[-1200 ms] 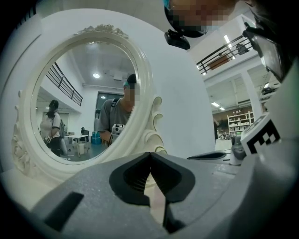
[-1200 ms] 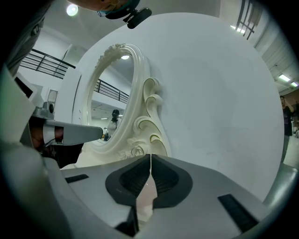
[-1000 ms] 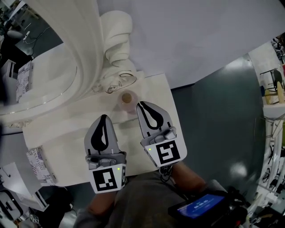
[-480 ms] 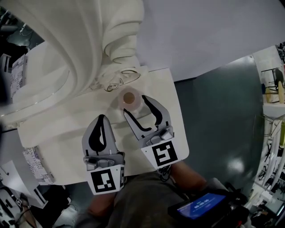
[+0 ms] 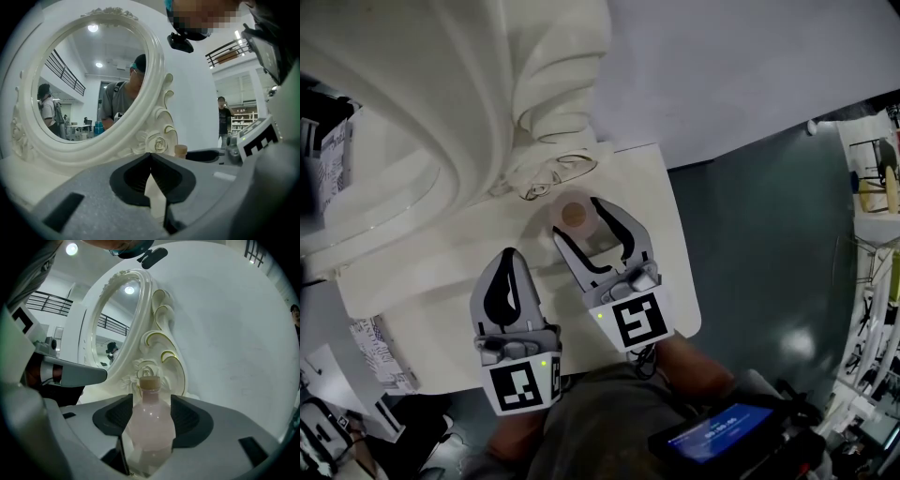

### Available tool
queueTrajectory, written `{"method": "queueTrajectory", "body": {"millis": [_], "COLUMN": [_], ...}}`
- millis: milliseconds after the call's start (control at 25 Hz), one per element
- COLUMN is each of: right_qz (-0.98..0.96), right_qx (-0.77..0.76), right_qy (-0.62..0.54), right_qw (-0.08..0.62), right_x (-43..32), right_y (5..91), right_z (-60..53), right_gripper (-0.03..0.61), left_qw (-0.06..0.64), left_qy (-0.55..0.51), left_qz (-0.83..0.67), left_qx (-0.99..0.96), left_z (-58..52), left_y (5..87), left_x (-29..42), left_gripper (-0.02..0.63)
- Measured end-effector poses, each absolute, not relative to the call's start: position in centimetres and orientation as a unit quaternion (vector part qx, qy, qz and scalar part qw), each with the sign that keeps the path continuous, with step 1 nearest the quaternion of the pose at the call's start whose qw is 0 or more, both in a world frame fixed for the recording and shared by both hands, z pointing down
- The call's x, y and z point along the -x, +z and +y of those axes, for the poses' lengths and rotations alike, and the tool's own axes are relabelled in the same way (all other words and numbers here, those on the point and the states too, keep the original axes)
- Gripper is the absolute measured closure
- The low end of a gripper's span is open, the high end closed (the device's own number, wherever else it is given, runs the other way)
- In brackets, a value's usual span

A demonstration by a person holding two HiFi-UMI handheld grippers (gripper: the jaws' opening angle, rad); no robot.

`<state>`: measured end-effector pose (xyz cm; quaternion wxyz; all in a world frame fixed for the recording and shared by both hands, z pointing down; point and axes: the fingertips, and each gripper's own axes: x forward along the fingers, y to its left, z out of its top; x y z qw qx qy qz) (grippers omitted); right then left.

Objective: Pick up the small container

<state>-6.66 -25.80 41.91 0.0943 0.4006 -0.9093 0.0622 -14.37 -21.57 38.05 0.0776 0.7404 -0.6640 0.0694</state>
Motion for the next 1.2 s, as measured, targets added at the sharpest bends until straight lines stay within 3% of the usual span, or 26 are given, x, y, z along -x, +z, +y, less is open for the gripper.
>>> {"method": "queueTrajectory", "body": {"millis": [1200], "right_qz": [-0.906], "right_qx": [-0.404], "right_qy": [0.052], "right_qw": [0.118], "right_x": [7.7], "right_y": [41.6], "right_z": [-26.6], "right_gripper": [0.344], "left_qw": [0.077], "left_qy": [0.06], "left_qz": [-0.669], "left_qx": [-0.736], "left_z": [-22.1], "left_y": [38.0], "left_x": [15.7], "left_gripper": [0.598]}}
